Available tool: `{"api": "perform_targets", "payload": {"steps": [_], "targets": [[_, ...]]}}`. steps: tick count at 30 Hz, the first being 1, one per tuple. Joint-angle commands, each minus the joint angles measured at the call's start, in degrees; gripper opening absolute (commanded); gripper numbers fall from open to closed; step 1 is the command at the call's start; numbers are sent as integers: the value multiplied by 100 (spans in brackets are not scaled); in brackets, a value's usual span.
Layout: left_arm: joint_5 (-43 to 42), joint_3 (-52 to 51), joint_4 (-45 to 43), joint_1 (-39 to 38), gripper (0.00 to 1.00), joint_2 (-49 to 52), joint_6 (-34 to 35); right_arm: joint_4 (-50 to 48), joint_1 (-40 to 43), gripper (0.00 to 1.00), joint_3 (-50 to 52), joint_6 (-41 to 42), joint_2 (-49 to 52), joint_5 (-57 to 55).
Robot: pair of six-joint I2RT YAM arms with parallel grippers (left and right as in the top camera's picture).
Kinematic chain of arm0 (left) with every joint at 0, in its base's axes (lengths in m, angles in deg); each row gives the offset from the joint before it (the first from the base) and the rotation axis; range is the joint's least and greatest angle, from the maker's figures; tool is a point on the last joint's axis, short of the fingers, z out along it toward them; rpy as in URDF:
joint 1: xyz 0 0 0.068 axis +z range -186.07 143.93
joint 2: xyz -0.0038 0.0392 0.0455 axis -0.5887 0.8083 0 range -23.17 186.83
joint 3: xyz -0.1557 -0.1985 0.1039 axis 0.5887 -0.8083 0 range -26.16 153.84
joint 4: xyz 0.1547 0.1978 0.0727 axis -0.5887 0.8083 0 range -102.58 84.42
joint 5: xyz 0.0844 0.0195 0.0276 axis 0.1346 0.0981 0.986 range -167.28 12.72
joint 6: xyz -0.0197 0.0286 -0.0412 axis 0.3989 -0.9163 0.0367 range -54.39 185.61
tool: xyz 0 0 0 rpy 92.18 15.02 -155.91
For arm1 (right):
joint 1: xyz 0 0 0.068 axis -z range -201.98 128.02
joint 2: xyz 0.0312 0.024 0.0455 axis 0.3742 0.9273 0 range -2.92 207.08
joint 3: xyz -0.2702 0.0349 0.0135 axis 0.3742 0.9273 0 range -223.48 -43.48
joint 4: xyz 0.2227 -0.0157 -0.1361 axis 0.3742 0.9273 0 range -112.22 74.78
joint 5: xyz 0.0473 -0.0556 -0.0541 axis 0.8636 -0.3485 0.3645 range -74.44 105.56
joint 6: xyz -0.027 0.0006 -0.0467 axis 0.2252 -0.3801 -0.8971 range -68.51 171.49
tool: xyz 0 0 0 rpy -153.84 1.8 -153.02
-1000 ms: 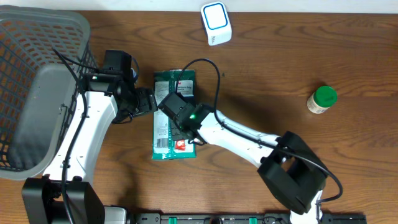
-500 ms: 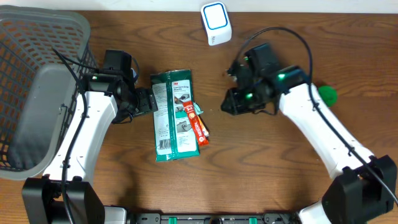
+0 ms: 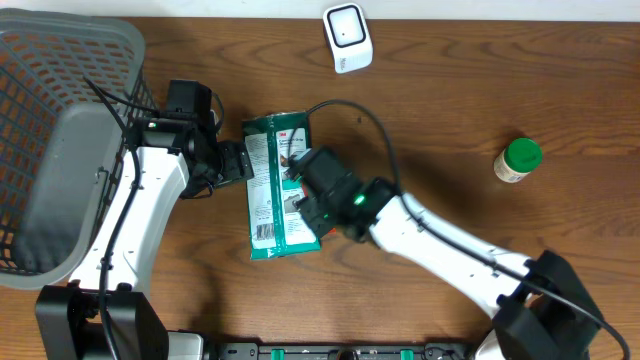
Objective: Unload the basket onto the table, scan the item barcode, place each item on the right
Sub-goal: 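Grasp the red Nescafe stick with the right gripper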
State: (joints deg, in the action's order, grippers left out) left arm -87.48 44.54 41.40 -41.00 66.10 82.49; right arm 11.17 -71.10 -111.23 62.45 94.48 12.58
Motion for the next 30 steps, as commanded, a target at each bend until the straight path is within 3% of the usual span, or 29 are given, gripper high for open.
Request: {"api": "perform_targets", "payload": {"steps": [1, 9, 13, 16, 20, 26, 30], "targets": [[17, 2, 31, -2, 86, 35, 13, -122, -444, 45, 33, 125, 348, -1381], [17, 2, 31, -2, 86, 35, 13, -181, -573, 41, 33, 299, 1200, -1394], [17, 2, 31, -2, 86, 35, 13, -173, -551, 26, 24, 380, 1204, -1414], [17, 2, 31, -2, 86, 35, 13, -94, -498, 4, 20, 426, 1021, -1410], [15, 2, 31, -2, 86, 35, 13, 48, -299, 1, -57, 533, 197, -1025], [15, 2, 31, -2, 86, 35, 13, 136, 619, 1, -55, 533, -1099, 1102], [17, 2, 31, -2, 86, 35, 13, 170, 1537, 1, -39, 404, -1169, 3515]]}}
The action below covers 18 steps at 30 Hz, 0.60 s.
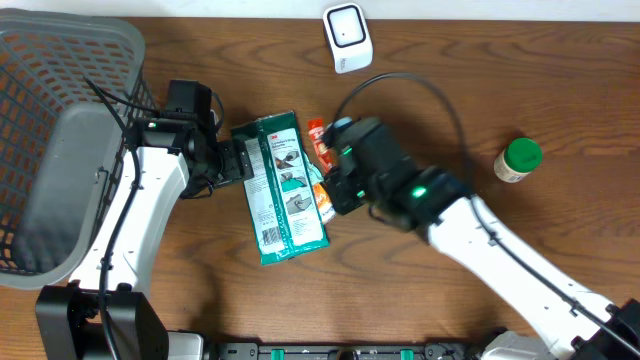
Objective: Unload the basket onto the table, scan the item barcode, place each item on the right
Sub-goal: 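Grasp the red Nescafe stick with the right gripper, then lift the Nescafe stick and hold it up near the scanner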
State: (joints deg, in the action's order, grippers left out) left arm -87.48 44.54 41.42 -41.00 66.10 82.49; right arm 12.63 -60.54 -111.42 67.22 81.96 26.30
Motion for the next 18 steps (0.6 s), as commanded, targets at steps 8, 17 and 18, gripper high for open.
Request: {"api": "perform_targets", "payload": {"steps": [8, 17, 18], "targets": [[17, 2, 28, -2, 86, 35, 13, 22, 1403, 2, -20, -1204, 459, 5814], [15, 2, 28, -2, 86, 35, 13, -868, 1534, 1, -22, -890, 514, 7862], [15, 2, 28, -2, 86, 35, 13, -1056, 1532, 1, -22, -748, 514, 7862]]}}
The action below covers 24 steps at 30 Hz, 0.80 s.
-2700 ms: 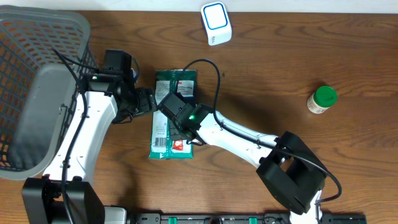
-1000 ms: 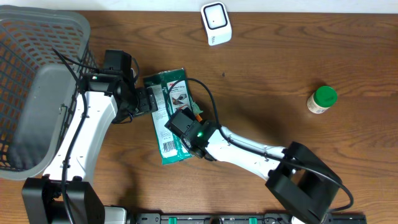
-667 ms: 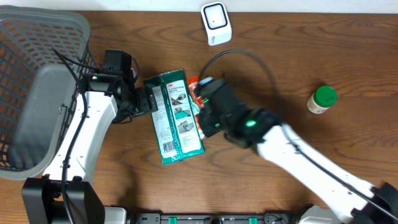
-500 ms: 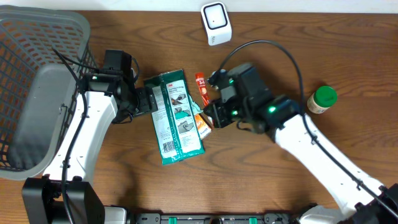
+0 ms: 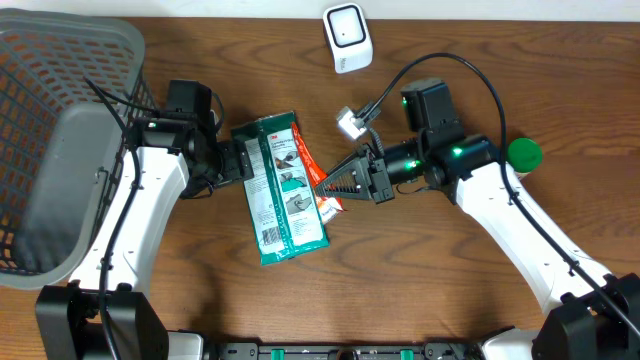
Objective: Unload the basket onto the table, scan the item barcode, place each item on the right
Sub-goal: 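Lift the Nescafe stick and hold it up near the scanner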
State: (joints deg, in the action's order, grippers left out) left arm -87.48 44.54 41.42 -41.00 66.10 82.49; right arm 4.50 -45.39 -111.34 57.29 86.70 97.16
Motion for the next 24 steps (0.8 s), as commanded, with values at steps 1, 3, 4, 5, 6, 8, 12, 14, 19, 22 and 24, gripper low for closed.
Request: {"api": "perform_targets", "payload": {"steps": [1, 3, 4, 5, 6, 8, 12, 14, 19, 22, 24], "targets": [[17, 2, 28, -2, 86, 35, 13, -367, 17, 1, -31, 348, 39, 776], [17, 2, 28, -2, 86, 35, 13, -684, 24, 1, -31, 737, 39, 776], [17, 2, 28, -2, 86, 35, 13, -870, 24, 1, -31, 968, 39, 776], [17, 2, 28, -2, 86, 35, 13, -1207, 31, 1, -31, 1274, 39, 774], [17, 2, 28, -2, 86, 35, 13, -1427, 37, 1, -31, 1471, 39, 774], [17, 2, 28, -2, 86, 35, 13, -2076, 52, 1, -31, 2017, 39, 772], [15, 2, 28, -2, 86, 35, 13, -3744, 50, 1, -31, 3486, 39, 693], [17, 2, 28, -2, 86, 35, 13, -4409, 50, 1, -31, 4079, 39, 586], [17, 2, 28, -2, 86, 35, 13, -5772, 50, 1, -31, 5204, 39, 262], [17, 2, 28, -2, 86, 35, 13, -5967, 50, 1, -31, 5469, 39, 251], [17, 2, 28, -2, 86, 35, 13, -5969, 50, 1, -31, 5469, 39, 258]]}}
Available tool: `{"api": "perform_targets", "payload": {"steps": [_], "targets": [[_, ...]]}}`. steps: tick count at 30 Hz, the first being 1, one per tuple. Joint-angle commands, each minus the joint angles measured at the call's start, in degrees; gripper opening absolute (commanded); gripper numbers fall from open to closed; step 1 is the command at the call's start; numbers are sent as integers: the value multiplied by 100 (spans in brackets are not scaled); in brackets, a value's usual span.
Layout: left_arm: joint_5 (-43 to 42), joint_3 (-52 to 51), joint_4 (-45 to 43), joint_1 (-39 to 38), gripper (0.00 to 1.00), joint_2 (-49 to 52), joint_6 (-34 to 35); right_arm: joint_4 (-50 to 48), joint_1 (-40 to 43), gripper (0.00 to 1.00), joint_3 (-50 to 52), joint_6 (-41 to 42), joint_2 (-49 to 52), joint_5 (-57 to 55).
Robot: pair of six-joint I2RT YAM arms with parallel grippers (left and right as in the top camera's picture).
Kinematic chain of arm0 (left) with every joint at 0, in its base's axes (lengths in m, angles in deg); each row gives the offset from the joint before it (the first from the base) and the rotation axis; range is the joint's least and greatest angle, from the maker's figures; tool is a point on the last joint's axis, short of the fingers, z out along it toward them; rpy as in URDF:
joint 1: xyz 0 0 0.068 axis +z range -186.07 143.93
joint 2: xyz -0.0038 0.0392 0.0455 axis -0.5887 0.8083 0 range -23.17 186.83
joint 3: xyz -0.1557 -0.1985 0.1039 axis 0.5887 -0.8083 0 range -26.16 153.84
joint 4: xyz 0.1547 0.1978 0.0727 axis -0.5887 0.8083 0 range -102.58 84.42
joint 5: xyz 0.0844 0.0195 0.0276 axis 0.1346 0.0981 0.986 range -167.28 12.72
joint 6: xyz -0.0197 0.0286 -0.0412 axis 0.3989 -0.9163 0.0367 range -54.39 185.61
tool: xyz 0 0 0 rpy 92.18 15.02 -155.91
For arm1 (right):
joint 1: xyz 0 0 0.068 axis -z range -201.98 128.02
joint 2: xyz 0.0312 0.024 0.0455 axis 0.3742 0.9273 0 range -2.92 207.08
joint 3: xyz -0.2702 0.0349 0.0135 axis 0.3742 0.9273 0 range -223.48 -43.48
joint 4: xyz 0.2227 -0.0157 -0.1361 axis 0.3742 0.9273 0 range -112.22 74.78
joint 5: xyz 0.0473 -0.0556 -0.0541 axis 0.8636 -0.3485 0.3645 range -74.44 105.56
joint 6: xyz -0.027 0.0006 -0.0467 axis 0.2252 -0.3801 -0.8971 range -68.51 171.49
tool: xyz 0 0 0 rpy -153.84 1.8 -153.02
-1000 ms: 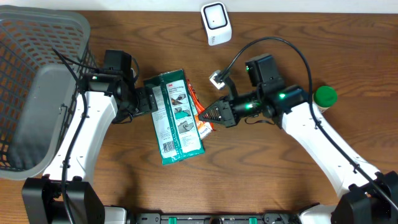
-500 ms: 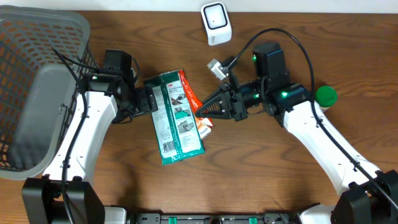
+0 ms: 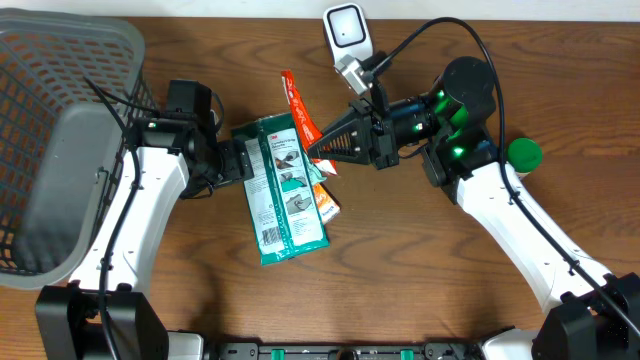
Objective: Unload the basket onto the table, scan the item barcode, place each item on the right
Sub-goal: 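Lift the Nescafe stick and hold it up near the scanner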
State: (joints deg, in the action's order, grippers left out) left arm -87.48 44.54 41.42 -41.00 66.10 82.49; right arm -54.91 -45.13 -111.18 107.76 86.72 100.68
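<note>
A thin red and orange packet (image 3: 296, 103) slants up over the table, its red end pointing toward the white barcode scanner (image 3: 346, 36) at the back edge. My right gripper (image 3: 313, 155) is shut on the packet near its middle, and the orange end (image 3: 326, 202) hangs below the fingers. A green 3M package (image 3: 283, 195) lies flat just left of it. At that package's left edge, my left gripper (image 3: 240, 160) is shut on it.
A large grey mesh basket (image 3: 60, 60) fills the left side. A small bottle with a green lid (image 3: 520, 153) stands at the right, partly behind my right arm. The right arm's cable loops above the scanner.
My right gripper has moved up and back toward the scanner with the red packet, whose red end now sticks up past the green package's top. The left arm and green package are unchanged.
My right gripper was down over the green package, which the left gripper held at its edge. Then the package lay turned slightly and a red packet showed beside it. Later the right gripper gripped that packet low beside the package, and now holds it raised toward the scanner.
</note>
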Motion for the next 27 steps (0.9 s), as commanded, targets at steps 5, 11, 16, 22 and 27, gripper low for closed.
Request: {"api": "perform_targets", "payload": {"steps": [5, 11, 16, 22, 27], "targets": [[17, 2, 28, -2, 86, 35, 13, 144, 24, 1, -31, 243, 37, 352], [17, 2, 28, -2, 86, 35, 13, 1095, 26, 1, 234, -400, 39, 330], [17, 2, 28, -2, 86, 35, 13, 2114, 24, 4, 852, -1362, 98, -892], [17, 2, 28, -2, 86, 35, 13, 2415, -24, 4, 1462, -1438, 345, -1628], [17, 2, 28, -2, 86, 35, 13, 2396, -24, 8, 1491, -1609, 424, -1095]]}}
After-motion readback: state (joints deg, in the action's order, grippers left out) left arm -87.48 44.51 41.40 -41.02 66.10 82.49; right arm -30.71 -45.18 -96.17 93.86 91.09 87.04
